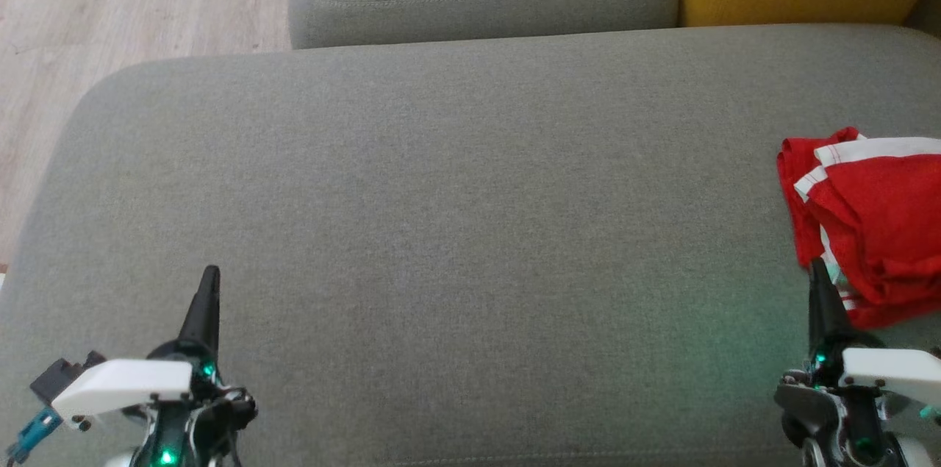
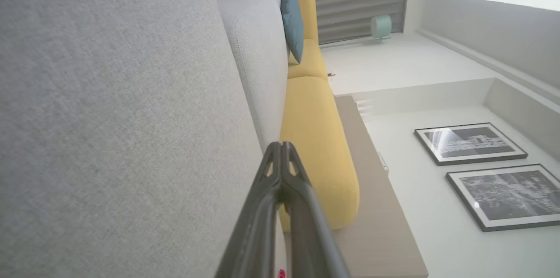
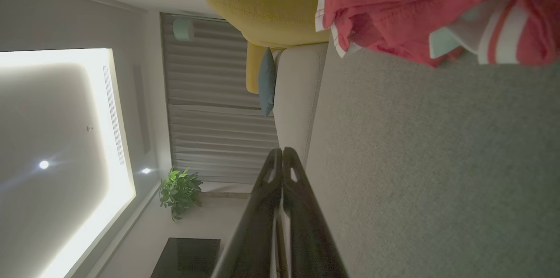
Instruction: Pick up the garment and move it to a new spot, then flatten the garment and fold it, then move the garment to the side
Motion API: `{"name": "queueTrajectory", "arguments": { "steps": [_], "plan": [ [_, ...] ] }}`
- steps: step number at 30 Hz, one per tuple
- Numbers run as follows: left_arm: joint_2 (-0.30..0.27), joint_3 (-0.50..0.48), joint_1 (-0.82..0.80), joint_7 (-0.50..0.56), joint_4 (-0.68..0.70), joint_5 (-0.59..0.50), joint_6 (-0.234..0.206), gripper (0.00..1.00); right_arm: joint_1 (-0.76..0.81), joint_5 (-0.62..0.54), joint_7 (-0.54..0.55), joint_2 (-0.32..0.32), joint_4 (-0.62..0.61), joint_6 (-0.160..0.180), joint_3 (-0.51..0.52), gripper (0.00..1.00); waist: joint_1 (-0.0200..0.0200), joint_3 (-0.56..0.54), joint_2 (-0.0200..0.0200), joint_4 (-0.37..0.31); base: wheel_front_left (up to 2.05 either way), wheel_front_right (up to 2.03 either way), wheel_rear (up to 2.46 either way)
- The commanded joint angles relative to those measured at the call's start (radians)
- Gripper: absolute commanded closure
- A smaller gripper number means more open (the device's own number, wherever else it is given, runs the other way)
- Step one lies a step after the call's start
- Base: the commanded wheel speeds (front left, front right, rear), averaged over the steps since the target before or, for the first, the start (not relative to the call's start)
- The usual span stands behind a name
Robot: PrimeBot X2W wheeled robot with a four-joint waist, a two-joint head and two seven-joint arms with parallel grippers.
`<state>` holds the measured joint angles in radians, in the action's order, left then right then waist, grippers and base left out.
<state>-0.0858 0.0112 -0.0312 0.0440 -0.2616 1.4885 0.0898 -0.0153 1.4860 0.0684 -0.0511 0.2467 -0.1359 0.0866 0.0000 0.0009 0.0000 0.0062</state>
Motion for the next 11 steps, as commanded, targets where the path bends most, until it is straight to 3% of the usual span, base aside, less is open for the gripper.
{"name": "queueTrajectory", "arguments": {
  "steps": [1,11],
  "plan": [
    [-0.005,-0.048,-0.058,0.009,0.026,0.028,0.014,1.0,-0.065,0.03,0.005,-0.024,-0.026,0.005,-0.014,1.0,0.0,0.0,0.0,-0.001,0.0,0.0,0.0],
    [0.009,-0.087,-0.073,0.038,0.019,0.143,0.039,1.0,-0.088,0.143,0.017,-0.023,-0.005,0.005,-0.007,1.0,0.0,0.002,0.0,-0.006,0.0,0.0,0.0]
  ]
}}
